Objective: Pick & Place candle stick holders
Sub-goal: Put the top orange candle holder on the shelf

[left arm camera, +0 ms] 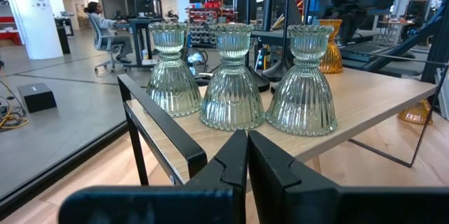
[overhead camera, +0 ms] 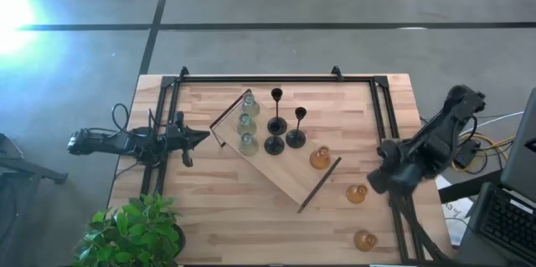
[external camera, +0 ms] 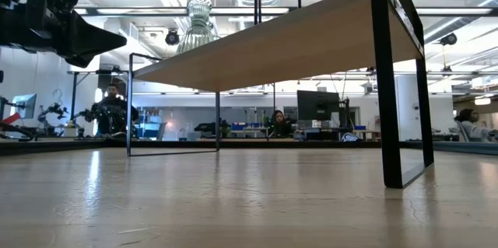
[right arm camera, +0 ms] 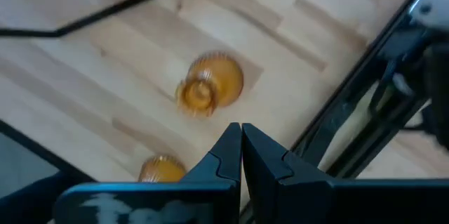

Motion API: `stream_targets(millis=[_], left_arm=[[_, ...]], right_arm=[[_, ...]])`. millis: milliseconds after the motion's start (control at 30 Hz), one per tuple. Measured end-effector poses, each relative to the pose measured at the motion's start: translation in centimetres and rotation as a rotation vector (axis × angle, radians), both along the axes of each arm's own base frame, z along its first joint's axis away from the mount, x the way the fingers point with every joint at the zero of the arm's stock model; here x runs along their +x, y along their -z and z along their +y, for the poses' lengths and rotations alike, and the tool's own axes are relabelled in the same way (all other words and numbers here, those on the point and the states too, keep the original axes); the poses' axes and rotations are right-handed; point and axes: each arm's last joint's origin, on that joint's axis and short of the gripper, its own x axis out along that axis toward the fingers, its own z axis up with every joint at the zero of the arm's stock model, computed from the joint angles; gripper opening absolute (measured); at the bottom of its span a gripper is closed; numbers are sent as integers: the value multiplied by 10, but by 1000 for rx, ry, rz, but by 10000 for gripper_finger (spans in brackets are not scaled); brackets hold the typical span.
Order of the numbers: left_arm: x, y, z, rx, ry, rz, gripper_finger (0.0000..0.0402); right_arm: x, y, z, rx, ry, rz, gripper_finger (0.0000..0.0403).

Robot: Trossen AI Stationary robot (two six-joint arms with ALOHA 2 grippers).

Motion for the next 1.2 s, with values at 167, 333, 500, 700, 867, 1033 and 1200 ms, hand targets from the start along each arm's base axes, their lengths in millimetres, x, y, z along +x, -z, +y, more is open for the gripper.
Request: stream_targets(millis=[167,333,500,700,867,1033,1200], left_arm=[[0,0,0,0,0,0,18],[0,0,0,0,0,0,17],[0,0,0,0,0,0,18],[0,0,0,0,0,0,17],[0,0,0,0,0,0,18],[0,0,0,0,0,1,17],[0,0,0,0,0,1,18]], right_arm=[[-5,8,33,-45,-18,-26,8],[-9,21,58,-126,-100,-13,8],[-16,32,73,-176,-166,-1,8],[-16,64,94,-270,-214,-68,8],[-13,93,106,-358,-195,-88,8],[-9,112,113,-439,-179,-113,8],[-7,117,117,-412,-209,-112,15]])
